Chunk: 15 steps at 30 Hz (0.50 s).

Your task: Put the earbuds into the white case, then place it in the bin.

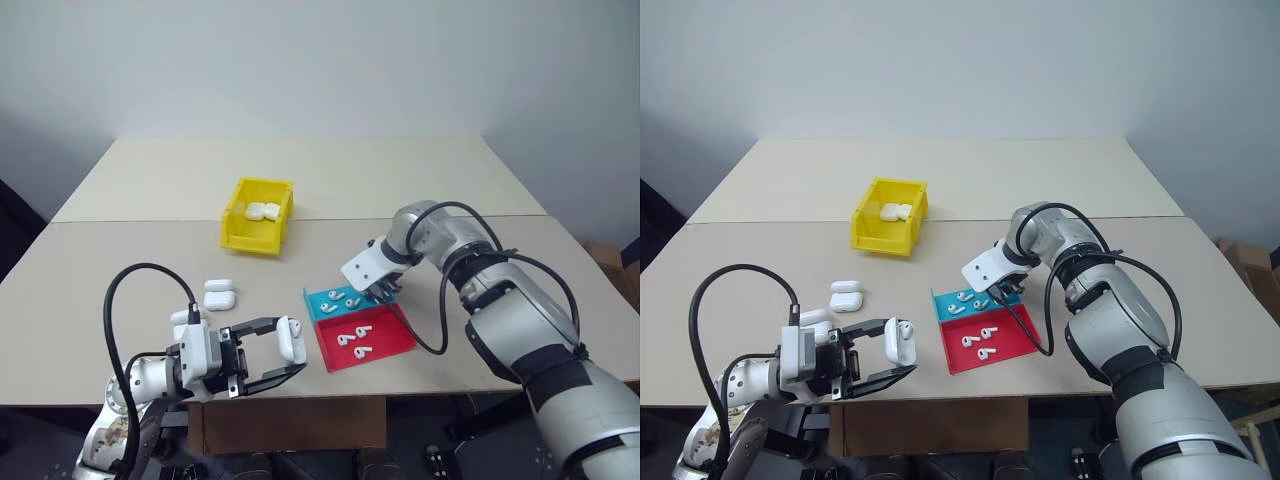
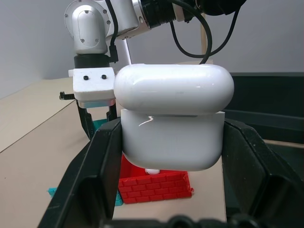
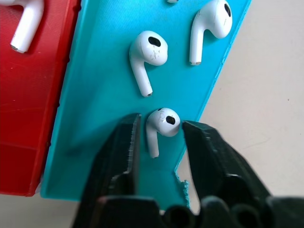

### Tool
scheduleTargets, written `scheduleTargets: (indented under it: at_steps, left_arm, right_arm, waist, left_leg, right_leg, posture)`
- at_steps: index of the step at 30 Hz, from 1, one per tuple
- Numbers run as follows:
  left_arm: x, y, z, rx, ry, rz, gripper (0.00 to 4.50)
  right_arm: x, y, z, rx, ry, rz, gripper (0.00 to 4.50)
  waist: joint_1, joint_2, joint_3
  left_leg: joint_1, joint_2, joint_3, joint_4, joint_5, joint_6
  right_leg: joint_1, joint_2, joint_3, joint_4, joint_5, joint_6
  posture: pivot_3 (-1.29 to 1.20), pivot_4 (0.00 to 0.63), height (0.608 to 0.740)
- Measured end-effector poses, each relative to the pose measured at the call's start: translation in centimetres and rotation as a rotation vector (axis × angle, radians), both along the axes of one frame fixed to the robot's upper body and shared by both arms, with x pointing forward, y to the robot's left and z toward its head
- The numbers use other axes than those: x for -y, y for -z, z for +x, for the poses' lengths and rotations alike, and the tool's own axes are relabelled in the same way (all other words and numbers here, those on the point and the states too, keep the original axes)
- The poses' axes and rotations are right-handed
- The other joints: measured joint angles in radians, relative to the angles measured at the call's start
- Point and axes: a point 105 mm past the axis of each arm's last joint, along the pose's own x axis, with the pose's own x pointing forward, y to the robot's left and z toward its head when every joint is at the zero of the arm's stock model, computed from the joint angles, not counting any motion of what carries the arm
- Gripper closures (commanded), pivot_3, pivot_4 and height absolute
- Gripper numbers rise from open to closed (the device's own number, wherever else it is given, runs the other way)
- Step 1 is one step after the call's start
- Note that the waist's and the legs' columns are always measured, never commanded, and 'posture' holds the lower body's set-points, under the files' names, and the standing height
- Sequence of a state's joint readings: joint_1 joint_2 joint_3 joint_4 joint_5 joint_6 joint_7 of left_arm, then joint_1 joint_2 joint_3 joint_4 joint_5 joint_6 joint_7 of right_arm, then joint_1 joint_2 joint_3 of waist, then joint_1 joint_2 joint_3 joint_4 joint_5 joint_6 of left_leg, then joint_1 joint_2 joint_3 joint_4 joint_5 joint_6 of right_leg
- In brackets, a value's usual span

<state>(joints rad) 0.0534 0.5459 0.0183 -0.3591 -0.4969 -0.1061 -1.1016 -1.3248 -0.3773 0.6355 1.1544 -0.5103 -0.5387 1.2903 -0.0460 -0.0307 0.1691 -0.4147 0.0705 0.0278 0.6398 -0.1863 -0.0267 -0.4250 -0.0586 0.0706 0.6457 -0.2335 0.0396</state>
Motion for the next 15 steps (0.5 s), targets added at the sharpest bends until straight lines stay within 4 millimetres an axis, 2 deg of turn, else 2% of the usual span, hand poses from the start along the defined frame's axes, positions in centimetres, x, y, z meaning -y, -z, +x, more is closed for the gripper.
scheduleTargets:
  at_steps: [13, 15]
  left_arm:
    - [0.06, 0.03, 0.06, 0.004, 0.002, 0.014, 1.71]
    - [0.09, 0.04, 0.06, 0.004, 0.003, 0.015, 1.71]
  right_arm:
    - [-0.05, -0.06, 0.25, 0.029, -0.003, 0.005, 2.93]
    - [-0.04, -0.05, 0.19, 0.025, -0.006, 0.002, 3.31]
  waist:
    - [0.000, 0.000, 0.000]
    - [0.000, 0.000, 0.000]
  left_leg:
    - [0.000, 0.000, 0.000, 0.000, 0.000, 0.000]
    - [0.000, 0.000, 0.000, 0.000, 0.000, 0.000]
  right_leg:
    - [0.000, 0.000, 0.000, 0.000, 0.000, 0.000]
    - [0.000, 0.000, 0.000, 0.000, 0.000, 0.000]
  posture:
    - [0.00, 0.150, 0.740]
    - [0.00, 0.150, 0.740]
